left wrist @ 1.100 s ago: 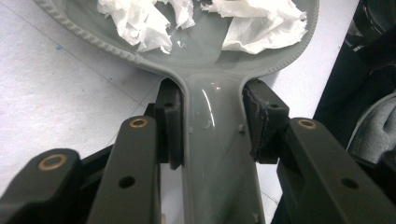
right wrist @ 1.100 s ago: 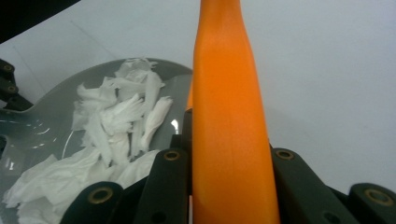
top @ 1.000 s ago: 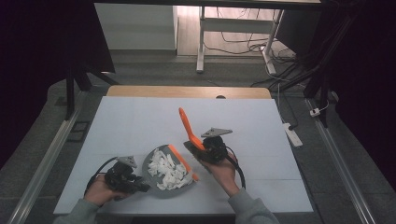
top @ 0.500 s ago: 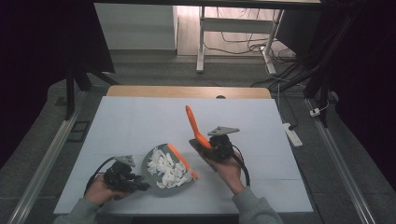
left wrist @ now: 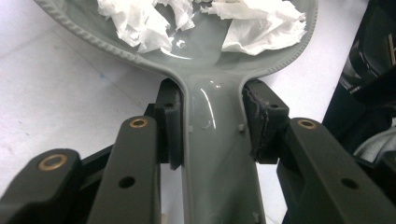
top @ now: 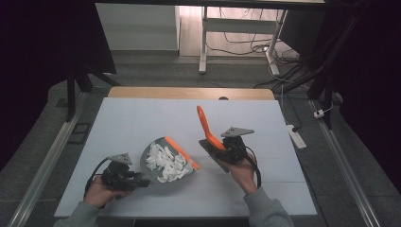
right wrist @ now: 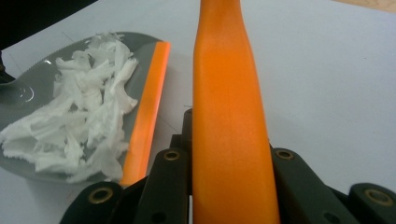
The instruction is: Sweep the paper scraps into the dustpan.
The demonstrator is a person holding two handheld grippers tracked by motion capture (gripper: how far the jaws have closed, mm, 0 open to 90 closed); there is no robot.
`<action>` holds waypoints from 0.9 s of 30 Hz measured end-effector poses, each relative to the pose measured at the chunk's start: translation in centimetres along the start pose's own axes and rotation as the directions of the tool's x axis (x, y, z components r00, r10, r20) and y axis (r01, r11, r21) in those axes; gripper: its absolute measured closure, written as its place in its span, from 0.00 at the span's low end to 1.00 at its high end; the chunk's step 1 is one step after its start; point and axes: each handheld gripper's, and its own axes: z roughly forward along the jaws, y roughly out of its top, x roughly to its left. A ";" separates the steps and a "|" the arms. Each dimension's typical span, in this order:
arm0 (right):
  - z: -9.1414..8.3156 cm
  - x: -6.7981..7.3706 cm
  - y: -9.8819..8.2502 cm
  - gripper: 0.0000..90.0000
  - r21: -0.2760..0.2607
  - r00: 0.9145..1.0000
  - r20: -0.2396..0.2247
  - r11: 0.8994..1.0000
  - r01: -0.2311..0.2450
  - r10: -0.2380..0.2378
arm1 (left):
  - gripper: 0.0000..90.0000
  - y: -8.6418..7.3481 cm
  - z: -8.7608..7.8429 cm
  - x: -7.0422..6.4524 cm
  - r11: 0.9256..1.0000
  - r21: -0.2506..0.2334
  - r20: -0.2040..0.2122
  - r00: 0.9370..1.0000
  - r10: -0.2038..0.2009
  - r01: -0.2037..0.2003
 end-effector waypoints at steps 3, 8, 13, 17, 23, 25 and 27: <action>-0.6 -0.4 -0.2 0.85 -0.009 1.000 0.003 1.000 -0.001 0.001 | 0.69 0.2 -0.3 0.0 0.999 -0.038 -0.005 1.000 -0.016 0.016; -1.3 -0.8 -0.6 0.85 -0.016 1.000 0.004 1.000 0.002 -0.002 | 0.69 0.0 -0.7 0.0 0.996 -0.082 -0.019 0.999 -0.039 0.037; -1.9 -0.7 -1.1 0.85 -0.013 1.000 0.002 1.000 0.020 -0.020 | 0.69 -0.1 -1.5 -0.1 0.989 -0.134 -0.019 0.998 -0.067 0.064; -3.1 -0.8 -2.0 0.85 -0.011 0.999 0.010 0.999 0.033 -0.033 | 0.69 0.0 -1.6 -0.2 0.984 -0.158 -0.020 0.996 -0.087 0.083; -4.7 -1.6 -2.9 0.85 -0.031 0.999 0.016 0.999 0.029 -0.028 | 0.69 0.0 -1.9 -0.3 0.976 -0.196 -0.043 0.993 -0.106 0.096; -5.2 -2.0 -3.2 0.85 -0.038 1.000 0.018 0.999 0.023 -0.022 | 0.69 0.0 -2.0 -0.4 0.973 -0.205 -0.045 0.993 -0.114 0.102; -5.5 -2.2 -3.4 0.85 -0.040 1.000 0.020 0.999 0.018 -0.018 | 0.69 -0.1 -2.1 -0.3 0.969 -0.220 -0.053 0.991 -0.123 0.109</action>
